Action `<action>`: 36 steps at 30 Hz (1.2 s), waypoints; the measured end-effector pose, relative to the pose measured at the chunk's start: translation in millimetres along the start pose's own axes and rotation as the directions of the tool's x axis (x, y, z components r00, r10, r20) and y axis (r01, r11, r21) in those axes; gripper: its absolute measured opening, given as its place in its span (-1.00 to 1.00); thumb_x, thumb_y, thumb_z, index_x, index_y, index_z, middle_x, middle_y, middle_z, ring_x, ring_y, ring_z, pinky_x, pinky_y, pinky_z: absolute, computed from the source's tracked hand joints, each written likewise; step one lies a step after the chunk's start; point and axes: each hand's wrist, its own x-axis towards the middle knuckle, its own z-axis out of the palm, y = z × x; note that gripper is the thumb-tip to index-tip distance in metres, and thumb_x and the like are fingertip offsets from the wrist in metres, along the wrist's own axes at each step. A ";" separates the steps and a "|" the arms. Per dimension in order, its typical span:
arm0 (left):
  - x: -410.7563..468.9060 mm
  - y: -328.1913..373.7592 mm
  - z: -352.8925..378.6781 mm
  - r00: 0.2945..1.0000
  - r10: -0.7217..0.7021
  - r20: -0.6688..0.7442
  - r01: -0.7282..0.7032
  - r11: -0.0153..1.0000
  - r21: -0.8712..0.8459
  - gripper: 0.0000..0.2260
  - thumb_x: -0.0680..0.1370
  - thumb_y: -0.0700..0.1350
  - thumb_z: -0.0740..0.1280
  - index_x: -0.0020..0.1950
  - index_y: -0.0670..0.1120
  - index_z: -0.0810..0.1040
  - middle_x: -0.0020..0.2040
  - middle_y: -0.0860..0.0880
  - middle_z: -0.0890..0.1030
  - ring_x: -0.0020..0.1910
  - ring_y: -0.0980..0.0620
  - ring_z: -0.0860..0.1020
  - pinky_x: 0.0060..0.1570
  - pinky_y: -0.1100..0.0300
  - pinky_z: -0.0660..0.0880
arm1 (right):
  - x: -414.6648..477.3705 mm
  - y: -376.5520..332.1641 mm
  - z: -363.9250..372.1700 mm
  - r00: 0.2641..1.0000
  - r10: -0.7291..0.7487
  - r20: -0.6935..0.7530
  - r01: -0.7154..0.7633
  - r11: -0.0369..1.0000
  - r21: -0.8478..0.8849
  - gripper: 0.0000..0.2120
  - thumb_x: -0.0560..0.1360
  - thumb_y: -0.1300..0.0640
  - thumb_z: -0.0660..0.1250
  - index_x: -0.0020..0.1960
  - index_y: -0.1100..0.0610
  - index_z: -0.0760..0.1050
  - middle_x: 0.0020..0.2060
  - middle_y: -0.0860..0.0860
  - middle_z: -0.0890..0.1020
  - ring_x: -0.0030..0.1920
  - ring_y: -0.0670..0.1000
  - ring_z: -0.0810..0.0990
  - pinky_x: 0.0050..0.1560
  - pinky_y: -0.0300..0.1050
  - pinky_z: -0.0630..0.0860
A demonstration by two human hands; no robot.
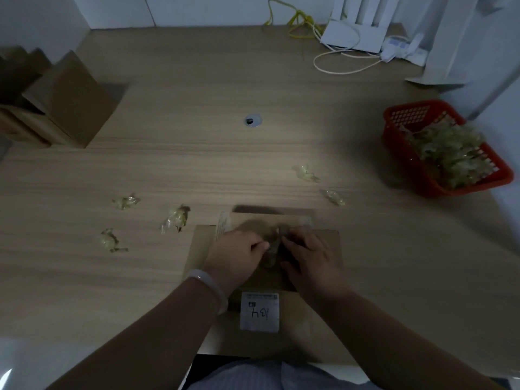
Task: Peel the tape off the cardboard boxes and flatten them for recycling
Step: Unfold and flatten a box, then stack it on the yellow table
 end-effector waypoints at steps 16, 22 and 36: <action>-7.8 1.4 5.9 0.978 -0.103 -0.182 0.087 0.992 -0.094 -0.92 0.48 -0.07 0.35 -0.13 -0.07 0.51 -0.20 0.00 0.55 -0.20 0.02 0.49 -0.22 0.15 0.40 | -1.8 -0.3 -2.2 1.000 -0.002 -0.025 0.002 1.000 -0.018 -0.50 0.50 0.04 0.36 0.42 0.08 0.40 0.36 0.05 0.42 0.34 0.11 0.39 0.38 -0.16 0.19; -12.3 -23.4 -7.4 0.921 -0.164 -0.353 0.112 0.980 -0.163 -0.79 0.36 -0.23 0.41 -0.28 -0.02 0.39 -0.31 0.08 0.40 -0.31 0.02 0.39 -0.32 0.20 0.25 | -2.5 -1.0 -0.4 1.000 0.017 -0.014 -0.017 1.000 -0.016 -0.49 0.51 0.04 0.34 0.44 0.05 0.38 0.36 0.02 0.40 0.34 0.08 0.36 0.38 -0.19 0.17; -21.2 -27.5 -5.4 0.986 0.018 -0.166 -0.028 0.998 -0.062 -0.76 0.53 -0.07 0.34 0.20 0.02 0.59 0.10 0.01 0.59 0.09 0.03 0.52 0.09 0.24 0.40 | -2.6 -1.6 3.2 0.999 0.020 -0.047 -0.022 0.999 -0.044 -0.53 0.49 0.06 0.37 0.38 0.11 0.46 0.33 0.04 0.45 0.30 0.12 0.42 0.35 -0.15 0.22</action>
